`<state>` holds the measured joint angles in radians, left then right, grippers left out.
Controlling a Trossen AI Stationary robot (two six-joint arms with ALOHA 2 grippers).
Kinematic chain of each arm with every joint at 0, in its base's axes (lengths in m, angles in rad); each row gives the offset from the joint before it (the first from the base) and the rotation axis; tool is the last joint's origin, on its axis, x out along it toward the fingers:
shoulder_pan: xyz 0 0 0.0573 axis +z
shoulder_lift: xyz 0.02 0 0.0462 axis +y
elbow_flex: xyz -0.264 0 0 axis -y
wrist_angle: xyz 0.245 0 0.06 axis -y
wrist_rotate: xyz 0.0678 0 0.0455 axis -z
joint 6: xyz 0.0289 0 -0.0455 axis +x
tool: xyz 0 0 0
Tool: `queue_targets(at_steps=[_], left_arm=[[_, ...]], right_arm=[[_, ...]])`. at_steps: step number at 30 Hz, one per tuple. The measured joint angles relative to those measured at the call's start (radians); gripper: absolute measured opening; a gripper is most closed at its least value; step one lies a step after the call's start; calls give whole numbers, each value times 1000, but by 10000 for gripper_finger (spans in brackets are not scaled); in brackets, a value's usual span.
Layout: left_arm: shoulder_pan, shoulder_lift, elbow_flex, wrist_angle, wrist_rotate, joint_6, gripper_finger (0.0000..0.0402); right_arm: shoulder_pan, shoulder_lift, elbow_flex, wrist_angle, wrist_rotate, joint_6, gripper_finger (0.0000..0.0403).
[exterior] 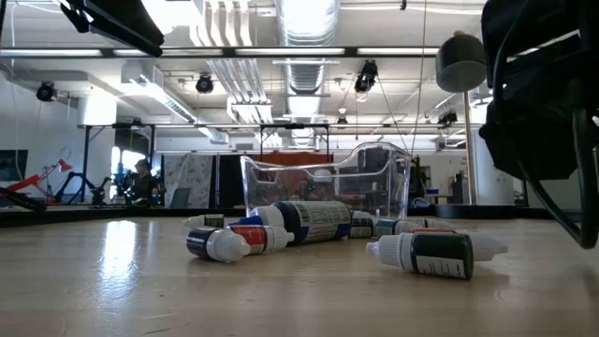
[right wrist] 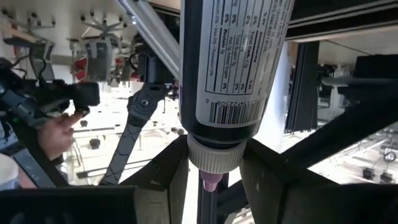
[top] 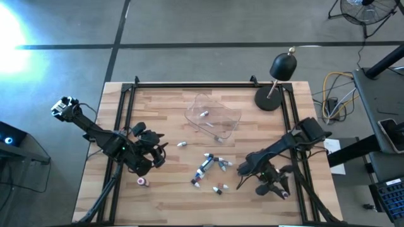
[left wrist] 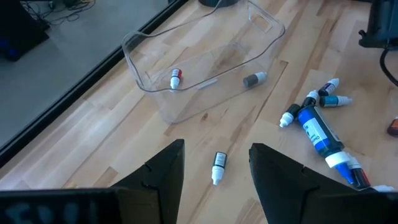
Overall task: Pick & Place food coloring
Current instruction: Adjust the large purple food coloring bottle
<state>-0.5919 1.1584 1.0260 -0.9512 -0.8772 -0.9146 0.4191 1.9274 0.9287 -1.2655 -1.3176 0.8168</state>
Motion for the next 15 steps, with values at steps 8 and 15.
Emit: queue_targets(at_steps=[8,15], left_arm=[[0,0,0,0,0,0,156],[0,0,0,1,0,-1,156]], right_arm=[[0,7,23,19,0,-5,133],[0,7,22,19,0,-5,158]])
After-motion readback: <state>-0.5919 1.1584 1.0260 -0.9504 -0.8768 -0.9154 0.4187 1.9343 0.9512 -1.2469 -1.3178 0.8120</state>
